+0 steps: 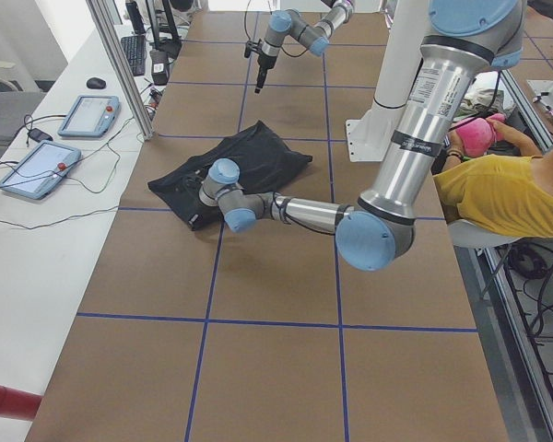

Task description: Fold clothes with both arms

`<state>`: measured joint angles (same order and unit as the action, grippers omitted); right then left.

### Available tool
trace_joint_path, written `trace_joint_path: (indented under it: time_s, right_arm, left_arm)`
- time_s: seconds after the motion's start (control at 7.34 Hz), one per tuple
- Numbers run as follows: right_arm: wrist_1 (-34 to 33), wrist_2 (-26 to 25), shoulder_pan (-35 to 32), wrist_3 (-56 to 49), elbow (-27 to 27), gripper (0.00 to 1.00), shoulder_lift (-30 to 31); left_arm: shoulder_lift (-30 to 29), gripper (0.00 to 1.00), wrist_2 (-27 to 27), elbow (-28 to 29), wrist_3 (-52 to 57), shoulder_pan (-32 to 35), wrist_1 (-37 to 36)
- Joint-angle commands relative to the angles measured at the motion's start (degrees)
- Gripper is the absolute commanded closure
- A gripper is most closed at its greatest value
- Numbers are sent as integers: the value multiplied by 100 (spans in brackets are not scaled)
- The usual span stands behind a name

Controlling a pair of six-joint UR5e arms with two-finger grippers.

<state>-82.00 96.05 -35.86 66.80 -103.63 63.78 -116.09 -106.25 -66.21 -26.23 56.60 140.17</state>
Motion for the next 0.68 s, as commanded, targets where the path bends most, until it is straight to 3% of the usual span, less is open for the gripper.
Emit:
trace_joint_path:
  time_s: [0.0, 0.14, 0.27, 0.41, 0.54]
  right_arm:
    - [0, -16, 35, 9, -95, 0, 3]
    - [0, -7, 61, 9, -96, 0, 3]
    - [0, -7, 105, 9, -87, 0, -5]
    - [157, -16, 193, 122, -26, 0, -23]
    - [419, -16, 237, 262, 122, 0, -127]
  left_arm:
    - [-1334, 100, 17, 1520, 109, 228, 10]
    - [-1363, 100, 17, 1567, 127, 263, 28]
    - [-1346, 45, 8, 1559, 267, 325, 115]
    - [-1294, 0, -1, 1515, 677, 447, 359]
    - [-1189, 0, -201, 1489, 1099, 735, 414]
